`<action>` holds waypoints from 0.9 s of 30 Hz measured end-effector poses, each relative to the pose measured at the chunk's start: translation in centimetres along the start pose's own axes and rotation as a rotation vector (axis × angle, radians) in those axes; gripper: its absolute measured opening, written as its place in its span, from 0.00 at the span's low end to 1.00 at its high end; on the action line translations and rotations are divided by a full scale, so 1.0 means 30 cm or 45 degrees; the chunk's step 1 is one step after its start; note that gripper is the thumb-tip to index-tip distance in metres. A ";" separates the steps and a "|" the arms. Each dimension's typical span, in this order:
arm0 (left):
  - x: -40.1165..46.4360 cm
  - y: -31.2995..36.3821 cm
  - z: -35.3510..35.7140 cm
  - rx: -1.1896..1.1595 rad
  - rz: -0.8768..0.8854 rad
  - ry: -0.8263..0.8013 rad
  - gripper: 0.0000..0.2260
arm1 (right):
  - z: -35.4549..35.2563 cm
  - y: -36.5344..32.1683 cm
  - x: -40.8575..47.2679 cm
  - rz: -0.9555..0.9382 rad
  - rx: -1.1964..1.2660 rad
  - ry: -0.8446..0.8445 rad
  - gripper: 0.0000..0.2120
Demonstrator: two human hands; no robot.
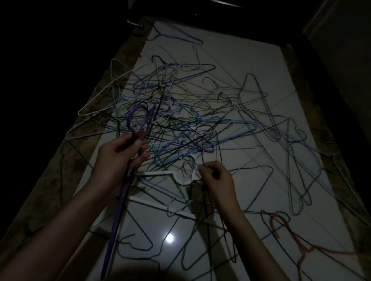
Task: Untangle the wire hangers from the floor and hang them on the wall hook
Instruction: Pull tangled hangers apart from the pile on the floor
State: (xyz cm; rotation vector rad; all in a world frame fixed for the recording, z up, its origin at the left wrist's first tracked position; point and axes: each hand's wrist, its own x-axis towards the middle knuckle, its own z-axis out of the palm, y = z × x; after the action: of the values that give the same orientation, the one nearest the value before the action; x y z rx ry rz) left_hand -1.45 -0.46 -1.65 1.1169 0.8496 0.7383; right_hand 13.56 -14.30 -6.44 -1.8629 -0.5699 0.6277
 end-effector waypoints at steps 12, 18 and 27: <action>-0.013 0.031 0.034 -0.171 -0.175 -0.087 0.07 | 0.009 -0.216 -0.063 0.024 0.453 -0.191 0.06; -0.017 0.034 0.024 -0.132 -0.172 -0.128 0.08 | -0.026 -0.290 -0.085 0.054 0.446 -0.204 0.04; 0.006 0.056 -0.004 0.001 -0.004 -0.074 0.10 | -0.140 -0.280 -0.024 -0.295 -0.523 0.107 0.06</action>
State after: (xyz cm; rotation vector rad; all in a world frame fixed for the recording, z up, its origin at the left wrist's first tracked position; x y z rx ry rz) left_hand -1.59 0.20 -0.11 1.1324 0.8022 0.7001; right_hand 14.96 -14.72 2.87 -2.1491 -0.8951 0.2904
